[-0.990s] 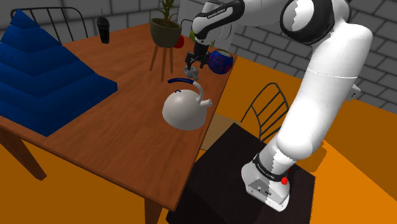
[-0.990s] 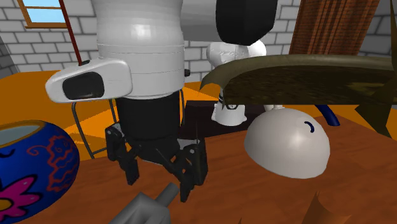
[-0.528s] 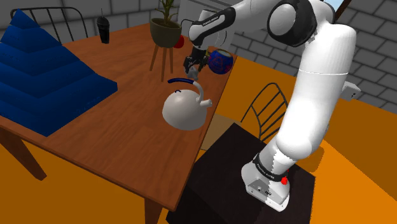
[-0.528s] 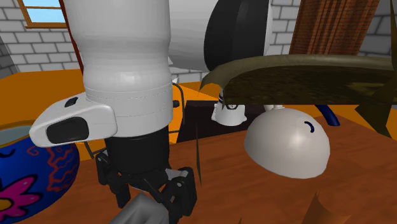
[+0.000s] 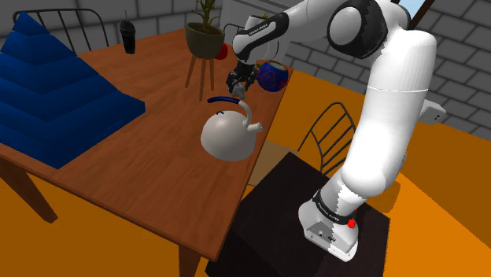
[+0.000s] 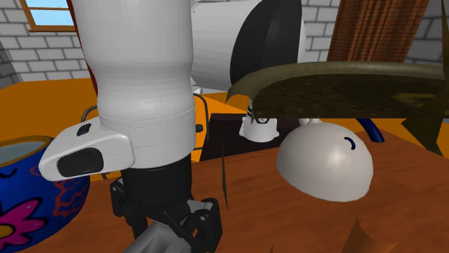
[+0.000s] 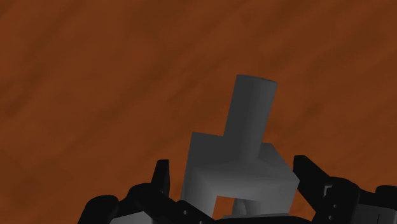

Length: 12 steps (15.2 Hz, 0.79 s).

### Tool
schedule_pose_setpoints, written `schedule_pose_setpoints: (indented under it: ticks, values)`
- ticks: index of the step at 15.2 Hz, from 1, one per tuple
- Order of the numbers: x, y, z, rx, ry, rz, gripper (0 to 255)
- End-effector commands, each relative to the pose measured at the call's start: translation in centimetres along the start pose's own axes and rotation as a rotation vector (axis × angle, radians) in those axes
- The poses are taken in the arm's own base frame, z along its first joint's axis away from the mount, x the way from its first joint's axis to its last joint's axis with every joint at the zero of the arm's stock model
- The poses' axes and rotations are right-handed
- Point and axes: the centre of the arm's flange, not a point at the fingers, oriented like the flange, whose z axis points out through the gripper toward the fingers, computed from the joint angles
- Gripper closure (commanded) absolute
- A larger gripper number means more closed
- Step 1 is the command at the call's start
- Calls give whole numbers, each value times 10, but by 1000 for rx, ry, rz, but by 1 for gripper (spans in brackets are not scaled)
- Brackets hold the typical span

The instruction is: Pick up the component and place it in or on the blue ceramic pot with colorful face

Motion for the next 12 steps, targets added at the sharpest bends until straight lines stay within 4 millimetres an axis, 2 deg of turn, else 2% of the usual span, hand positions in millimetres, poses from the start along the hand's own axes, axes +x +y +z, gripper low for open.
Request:
schedule_pose_setpoints:
  ticks: [1,2,11,12]
  values:
    - [0,0,0,0,0,0,0]
    - [0,0,0,0,0,0,255]
    - [0,0,0,0,0,0,255]
    - [0,0,-5,0,0,0,255]
